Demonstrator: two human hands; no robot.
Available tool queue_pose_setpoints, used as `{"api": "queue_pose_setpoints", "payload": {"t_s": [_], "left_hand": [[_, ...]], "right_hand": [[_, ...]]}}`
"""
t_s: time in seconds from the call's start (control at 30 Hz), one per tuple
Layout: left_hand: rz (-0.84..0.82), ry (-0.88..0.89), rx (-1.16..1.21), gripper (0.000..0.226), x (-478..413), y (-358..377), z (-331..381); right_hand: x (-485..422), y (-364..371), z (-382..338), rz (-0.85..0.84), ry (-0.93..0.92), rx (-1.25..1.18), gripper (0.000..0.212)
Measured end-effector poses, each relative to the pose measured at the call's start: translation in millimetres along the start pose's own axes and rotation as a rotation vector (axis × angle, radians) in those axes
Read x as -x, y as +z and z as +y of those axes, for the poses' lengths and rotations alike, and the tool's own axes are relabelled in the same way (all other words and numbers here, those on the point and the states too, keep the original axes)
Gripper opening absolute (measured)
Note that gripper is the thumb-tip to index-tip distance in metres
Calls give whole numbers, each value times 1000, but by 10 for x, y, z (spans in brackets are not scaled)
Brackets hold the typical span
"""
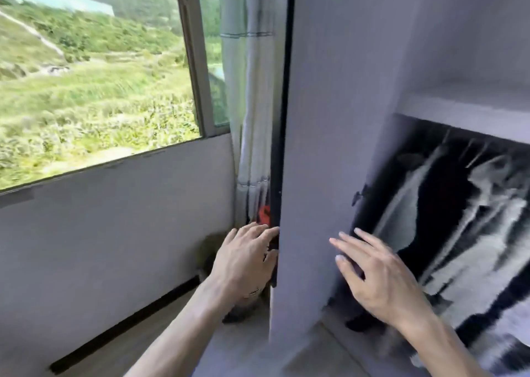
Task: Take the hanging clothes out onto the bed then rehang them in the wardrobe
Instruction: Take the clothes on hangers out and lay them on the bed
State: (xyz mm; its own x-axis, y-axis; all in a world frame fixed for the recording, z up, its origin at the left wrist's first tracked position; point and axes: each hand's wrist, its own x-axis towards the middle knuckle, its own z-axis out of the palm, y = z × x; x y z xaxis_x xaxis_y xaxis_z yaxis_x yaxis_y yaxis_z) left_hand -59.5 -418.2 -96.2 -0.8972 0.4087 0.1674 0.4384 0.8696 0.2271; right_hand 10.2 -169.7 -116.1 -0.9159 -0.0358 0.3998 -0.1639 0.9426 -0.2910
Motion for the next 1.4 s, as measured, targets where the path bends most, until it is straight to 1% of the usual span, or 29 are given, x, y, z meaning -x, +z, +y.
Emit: {"api": "queue_pose_setpoints", "payload": {"t_s": [0.07,0.13,0.2,0.3,0.47,0.6,0.67,0.8,0.9,0.93,1.0,1.07,1.2,1.3,1.4], "left_hand": [[21,111,18,53,-313,28,476],[27,181,41,55,-598,51,894],[17,224,55,56,-860,60,1246],[-5,274,62,55,-1231,50,1655],[-29,325,74,52,-1962,85,2096],[-73,341,132,53,-2591,248,2311],[-120,335,205,53,-2915,408,2395],[-246,264,436,53,-3550,859,2576],[-330,152,594,49,-3983,1206,2716],[-349,101,649,48,-4120,1302,2761],[-375,-11,742,47,-4391,1479,2841],[-405,-81,801,47,-4616,1615,2925],[-485,-131,890,45,-4991,1841,3126],[-551,-153,1021,33,-5158,1977,3316],[-560,-172,1057,35,-5223,2056,3477]], "right_hand": [[67,-323,397,78,81,35,48],[121,-630,728,134,154,86,45],[143,-900,1011,152,237,139,39],[115,-1209,1384,155,326,200,42],[-149,-1640,1927,228,376,335,56],[-549,-1912,2370,421,410,487,53],[-808,-1989,2589,484,435,558,53],[-1342,-1963,3055,506,503,699,57],[-1616,-1759,3415,516,489,789,54],[-1673,-1691,3523,548,466,824,52],[-1752,-1595,3704,671,407,899,47],[-1808,-1541,3849,786,342,999,49],[-1864,-1460,4063,885,250,1120,54],[-1879,-1422,4143,913,230,1172,55],[-1897,-1423,4176,928,216,1214,56]]}}
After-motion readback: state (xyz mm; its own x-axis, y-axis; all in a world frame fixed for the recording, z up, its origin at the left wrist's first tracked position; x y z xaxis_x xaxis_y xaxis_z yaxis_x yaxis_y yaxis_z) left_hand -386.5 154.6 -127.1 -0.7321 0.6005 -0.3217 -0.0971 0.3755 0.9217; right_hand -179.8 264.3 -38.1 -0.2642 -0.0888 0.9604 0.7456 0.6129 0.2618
